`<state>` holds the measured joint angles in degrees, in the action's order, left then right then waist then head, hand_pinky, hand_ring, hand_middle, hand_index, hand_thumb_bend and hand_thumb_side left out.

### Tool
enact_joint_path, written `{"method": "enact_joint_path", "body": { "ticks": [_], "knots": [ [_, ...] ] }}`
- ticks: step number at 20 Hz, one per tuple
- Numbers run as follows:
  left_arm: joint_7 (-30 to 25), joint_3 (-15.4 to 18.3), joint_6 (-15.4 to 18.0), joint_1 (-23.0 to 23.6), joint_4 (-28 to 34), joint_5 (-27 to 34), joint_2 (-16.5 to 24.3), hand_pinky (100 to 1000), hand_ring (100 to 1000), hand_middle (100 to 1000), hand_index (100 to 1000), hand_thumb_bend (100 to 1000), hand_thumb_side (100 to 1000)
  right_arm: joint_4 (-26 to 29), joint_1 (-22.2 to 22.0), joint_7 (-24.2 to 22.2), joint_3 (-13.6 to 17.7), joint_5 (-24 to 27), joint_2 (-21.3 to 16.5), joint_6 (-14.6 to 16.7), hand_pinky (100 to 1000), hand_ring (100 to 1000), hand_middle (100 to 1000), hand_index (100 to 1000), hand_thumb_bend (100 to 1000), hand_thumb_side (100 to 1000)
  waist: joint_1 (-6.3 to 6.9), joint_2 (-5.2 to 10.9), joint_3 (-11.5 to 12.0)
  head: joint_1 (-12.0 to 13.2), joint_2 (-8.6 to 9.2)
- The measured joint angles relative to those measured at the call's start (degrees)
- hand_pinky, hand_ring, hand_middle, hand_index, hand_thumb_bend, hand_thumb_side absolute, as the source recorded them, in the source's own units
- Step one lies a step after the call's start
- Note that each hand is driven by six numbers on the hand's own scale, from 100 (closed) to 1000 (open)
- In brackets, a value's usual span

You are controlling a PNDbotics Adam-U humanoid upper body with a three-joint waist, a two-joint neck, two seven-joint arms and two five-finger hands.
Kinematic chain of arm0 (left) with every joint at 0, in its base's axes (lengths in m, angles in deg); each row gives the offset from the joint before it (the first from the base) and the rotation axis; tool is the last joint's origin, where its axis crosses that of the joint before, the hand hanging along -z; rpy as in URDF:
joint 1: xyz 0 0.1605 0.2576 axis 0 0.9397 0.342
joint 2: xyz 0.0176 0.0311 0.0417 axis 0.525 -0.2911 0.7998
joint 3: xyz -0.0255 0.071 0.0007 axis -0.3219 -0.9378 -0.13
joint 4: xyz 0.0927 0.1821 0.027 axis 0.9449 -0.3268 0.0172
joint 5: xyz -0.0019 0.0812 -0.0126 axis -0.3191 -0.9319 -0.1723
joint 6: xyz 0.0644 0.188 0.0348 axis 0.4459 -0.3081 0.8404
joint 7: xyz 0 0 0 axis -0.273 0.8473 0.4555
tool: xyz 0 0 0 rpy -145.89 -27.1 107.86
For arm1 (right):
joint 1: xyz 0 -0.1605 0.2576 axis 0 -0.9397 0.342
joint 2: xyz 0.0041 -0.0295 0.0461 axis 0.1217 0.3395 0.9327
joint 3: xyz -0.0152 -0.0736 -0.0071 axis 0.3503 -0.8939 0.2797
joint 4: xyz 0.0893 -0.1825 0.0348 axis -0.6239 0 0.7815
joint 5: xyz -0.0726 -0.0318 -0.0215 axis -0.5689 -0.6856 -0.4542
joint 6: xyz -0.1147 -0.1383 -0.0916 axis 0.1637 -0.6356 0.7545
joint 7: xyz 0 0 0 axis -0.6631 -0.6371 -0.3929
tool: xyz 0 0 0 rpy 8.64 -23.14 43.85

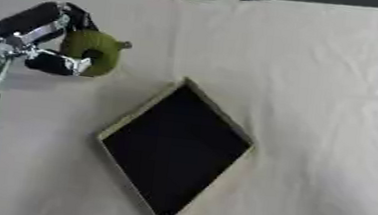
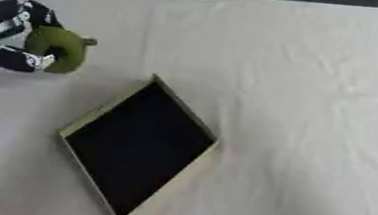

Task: Pick up objects on the table and place them in the box.

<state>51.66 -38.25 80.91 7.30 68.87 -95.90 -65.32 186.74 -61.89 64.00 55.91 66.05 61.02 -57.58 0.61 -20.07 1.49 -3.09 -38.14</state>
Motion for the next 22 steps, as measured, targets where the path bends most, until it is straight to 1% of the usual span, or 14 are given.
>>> {"method": "enact_joint_path", "body": {
  "ticks": [2, 5, 8, 12, 14, 16, 19, 22],
  "knots": [
    [-0.19, -0.75, 0.41, -0.86, 2.38, 1.71, 0.09, 404, 489, 479, 612, 100, 232, 0.0, 0.0, 0.04, 0.0, 0.0, 0.0, -0.01, 847, 816, 458, 685, 100, 299, 0.02, 0.17, 0.0, 0.0, 0.0],
    [-1.06, -2.81, 1.55, -1.93, 5.27, 4.46, 0.07, 399, 484, 474, 606, 100, 214, 0.0, 0.01, 0.07, 0.0, 0.02, 0.0, -0.01, 845, 811, 459, 685, 100, 286, 0.13, 0.65, -0.02, 0.0, -0.01],
    [-2.8, -5.56, 3.24, -2.5, 7.21, 7.14, -0.55, 399, 485, 475, 608, 100, 221, 0.0, 0.01, 0.15, 0.0, 0.07, 0.0, -0.03, 844, 805, 460, 685, 100, 273, 0.16, 1.06, -0.06, -0.04, -0.04],
    [-5.5, -9.55, 4.73, -2.6, 8.03, 10.5, -2.68, 387, 481, 479, 613, 100, 254, 0.0, 0.01, 0.32, -0.01, 0.45, -0.16, 0.06, 839, 793, 462, 685, 100, 242, 0.26, 1.65, -0.1, -0.38, -0.35],
    [-6.29, -11.33, 4.13, -2.6, 8.02, 11.86, -4.18, 388, 482, 480, 613, 100, 254, 0.0, 0.01, 0.43, -0.02, 0.48, -0.22, 0.17, 837, 789, 463, 685, 100, 233, 0.31, 1.84, -0.1, -0.63, -0.64],
    [-7.58, -12.57, 2.85, -2.53, 7.71, 13.36, -5.71, 381, 480, 480, 611, 100, 273, 0.0, 0.04, 0.46, -0.14, 0.49, -0.47, 0.24, 834, 780, 464, 685, 100, 211, 0.31, 1.98, -0.08, -0.94, -0.9],
    [-9.71, -13.42, 0.72, -2.08, 6.49, 14.29, -7.73, 376, 478, 480, 610, 100, 288, 0.0, 0.25, 0.52, -0.6, 0.51, -1.21, 0.57, 829, 767, 465, 685, 100, 177, 0.31, 2.1, -0.04, -1.28, -1.18],
    [-11.7, -14.0, -1.27, -0.94, 4.51, 14.73, -9.69, 360, 473, 479, 603, 100, 340, 0.0, 0.82, 0.53, -1.06, 0.53, -2.06, 0.99, 824, 756, 466, 685, 100, 147, 0.29, 2.1, -0.02, -1.53, -1.38]
  ]
}}
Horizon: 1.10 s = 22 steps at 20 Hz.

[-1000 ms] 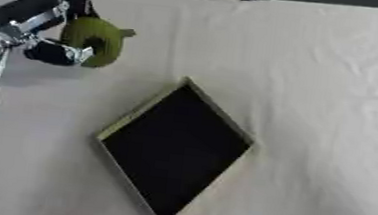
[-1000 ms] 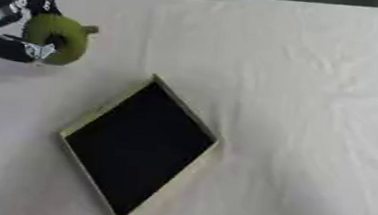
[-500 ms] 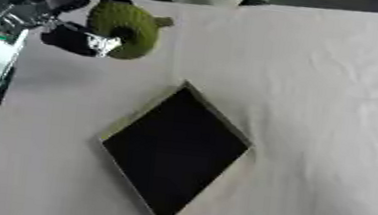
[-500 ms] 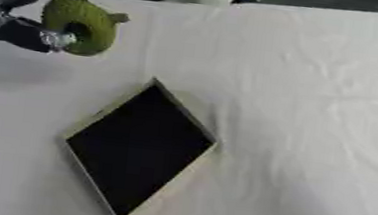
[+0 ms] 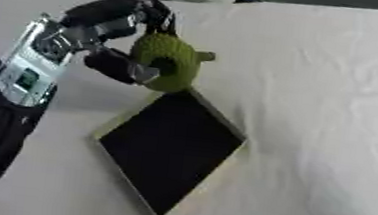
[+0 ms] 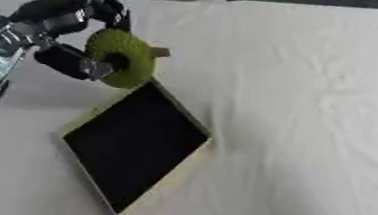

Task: Pick up objects on the table and place them in the box.

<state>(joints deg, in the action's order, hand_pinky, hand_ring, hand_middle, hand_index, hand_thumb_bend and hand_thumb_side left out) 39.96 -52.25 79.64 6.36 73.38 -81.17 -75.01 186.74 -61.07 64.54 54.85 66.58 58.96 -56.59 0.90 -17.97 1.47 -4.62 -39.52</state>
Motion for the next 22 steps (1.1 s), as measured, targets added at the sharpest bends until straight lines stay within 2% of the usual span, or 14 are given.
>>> {"method": "enact_joint_path", "body": {
  "ticks": [5, 9, 12, 14, 19, 22],
  "knots": [
    [-3.53, -0.42, -3.53, 1.76, -2.9, 2.78, -3.3, 351, 470, 479, 600, 100, 345, 0.0, 0.8, -0.02, -0.57, 0.14, -0.79, 0.54, 822, 751, 467, 685, 100, 133, -0.09, 0.0, -0.03, -0.32, -0.2],
    [-3.79, -0.33, -3.79, 2.92, -3.68, 2.65, -4.91, 360, 472, 480, 608, 100, 310, 0.0, 1.15, -0.01, -0.72, 0.25, -1.15, 0.59, 823, 754, 466, 685, 100, 139, 0.12, 0.0, 0.02, -0.73, -0.2],
    [-1.7, 0.37, -1.7, 4.14, -3.13, 0.85, -5.66, 362, 473, 481, 611, 100, 293, 0.0, 1.18, -0.01, -0.72, 0.25, -1.19, 0.58, 823, 754, 466, 685, 100, 139, 0.5, 0.0, 0.23, -1.21, -0.22],
    [0.35, 0.75, 0.35, 5.06, -2.9, -1.17, -6.15, 378, 479, 486, 623, 100, 226, 0.0, 1.18, 0.0, -0.72, 0.25, -1.27, 0.57, 824, 757, 466, 685, 100, 147, 0.6, 0.0, 0.35, -1.53, -0.25],
    [6.85, 1.45, 6.85, 8.11, -2.22, -8.23, -7.32, 395, 486, 492, 633, 100, 185, 0.0, 1.14, 0.13, -0.69, 0.25, -1.29, 0.44, 825, 758, 467, 685, 100, 149, 0.71, 0.0, 0.64, -2.1, -0.67],
    [9.02, 1.33, 9.02, 8.94, -2.1, -11.82, -7.74, 418, 496, 502, 643, 100, 128, 0.0, 1.13, 0.22, -0.68, 0.25, -1.29, 0.34, 826, 761, 466, 685, 100, 155, 0.77, 0.0, 0.69, -2.37, -0.74]
  ]
}}
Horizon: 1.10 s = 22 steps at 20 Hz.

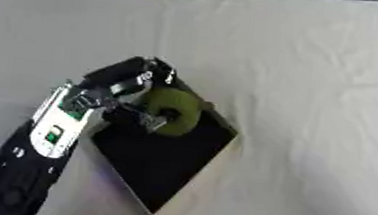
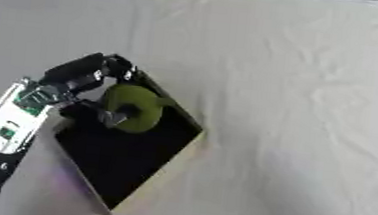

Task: Pick up objects on the table and place them in the box.

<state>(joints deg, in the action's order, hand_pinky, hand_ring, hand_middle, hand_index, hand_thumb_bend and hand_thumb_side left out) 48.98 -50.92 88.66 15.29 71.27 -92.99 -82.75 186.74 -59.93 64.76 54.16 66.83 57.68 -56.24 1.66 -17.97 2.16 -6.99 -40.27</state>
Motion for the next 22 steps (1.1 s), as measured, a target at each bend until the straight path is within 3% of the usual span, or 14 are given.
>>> {"method": "enact_joint_path", "body": {
  "ticks": [8, 10, 12, 14, 15, 18, 22],
  "knots": [
    [-0.48, -2.05, -0.48, 0.66, 0.15, -0.93, -0.57, 457, 524, 532, 679, 100, 100, 0.0, -0.11, 0.11, 0.03, 0.0, 0.0, -0.11, 827, 763, 466, 685, 100, 160, 0.13, 0.0, 0.11, -0.13, -0.03],
    [-1.45, -2.15, -1.45, 0.67, 0.21, -0.06, -0.64, 508, 566, 563, 718, 100, 100, 0.0, -0.17, 0.16, 0.03, 0.0, 0.0, -0.16, 826, 763, 466, 684, 100, 160, 0.14, 0.0, 0.11, -0.13, -0.03],
    [-2.4, -2.14, -2.4, 0.7, 0.53, 0.62, -0.64, 619, 692, 681, 817, 100, 100, 0.0, -0.24, 0.2, 0.06, 0.0, 0.0, -0.2, 827, 764, 466, 684, 100, 161, 0.14, 0.0, 0.1, -0.13, -0.03],
    [-3.11, -2.07, -3.11, 0.72, 1.06, 0.86, -0.64, 665, 745, 737, 848, 155, 100, 0.0, -0.4, 0.28, 0.22, 0.0, 0.0, -0.28, 827, 764, 466, 684, 100, 162, 0.14, 0.0, 0.09, -0.13, -0.03],
    [-3.37, -2.06, -3.37, 0.72, 1.41, 0.89, -0.64, 712, 782, 767, 867, 255, 139, 0.0, -0.43, 0.3, 0.32, 0.0, 0.0, -0.3, 827, 765, 465, 684, 100, 163, 0.14, 0.0, 0.08, -0.13, -0.03],
    [-3.72, -2.04, -3.72, 0.7, 3.2, 0.49, -0.63, 790, 836, 787, 887, 459, 354, 0.0, -0.43, 0.32, 0.35, -0.01, 0.0, -0.32, 827, 765, 465, 684, 100, 164, 0.13, 0.0, -0.04, -0.13, -0.1],
    [-3.78, -2.05, -3.78, 0.7, 5.26, -1.5, -0.63, 811, 857, 794, 894, 530, 436, 0.0, -0.43, 0.33, 0.35, -0.03, 0.0, -0.32, 827, 765, 464, 684, 100, 164, 0.13, 0.0, -0.12, -0.13, -0.5]
  ]
}}
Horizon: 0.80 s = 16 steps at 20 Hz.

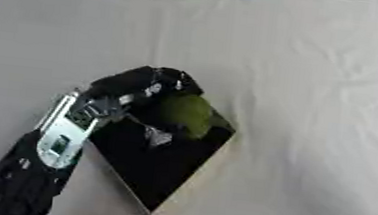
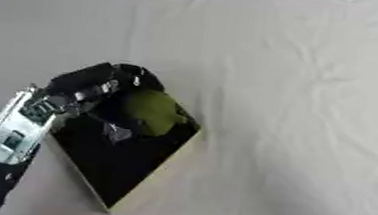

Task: Pick up objects on the table and place them in the box.

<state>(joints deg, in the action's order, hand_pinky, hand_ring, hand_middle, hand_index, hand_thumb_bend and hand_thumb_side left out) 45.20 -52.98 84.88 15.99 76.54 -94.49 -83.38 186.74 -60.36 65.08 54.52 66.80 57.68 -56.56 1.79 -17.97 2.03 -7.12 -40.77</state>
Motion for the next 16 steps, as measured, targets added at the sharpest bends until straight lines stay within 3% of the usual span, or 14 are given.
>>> {"method": "enact_joint_path", "body": {
  "ticks": [9, 16],
  "knots": [
    [0.99, -0.05, 0.99, 0.01, 1.14, -2.49, 0.0, 798, 850, 781, 886, 537, 421, 0.0, 0.0, 0.09, 0.01, -0.04, 0.0, -0.01, 826, 763, 465, 684, 100, 157, 0.0, 0.0, -0.04, -0.07, -0.01],
    [2.38, 2.46, 2.38, 0.54, 3.89, -2.06, 0.06, 761, 819, 756, 857, 434, 396, 0.0, -0.07, 0.53, 0.29, -0.26, 0.0, 0.07, 823, 756, 466, 683, 100, 139, -0.03, 0.0, 0.08, -0.12, -0.02]
  ]
}}
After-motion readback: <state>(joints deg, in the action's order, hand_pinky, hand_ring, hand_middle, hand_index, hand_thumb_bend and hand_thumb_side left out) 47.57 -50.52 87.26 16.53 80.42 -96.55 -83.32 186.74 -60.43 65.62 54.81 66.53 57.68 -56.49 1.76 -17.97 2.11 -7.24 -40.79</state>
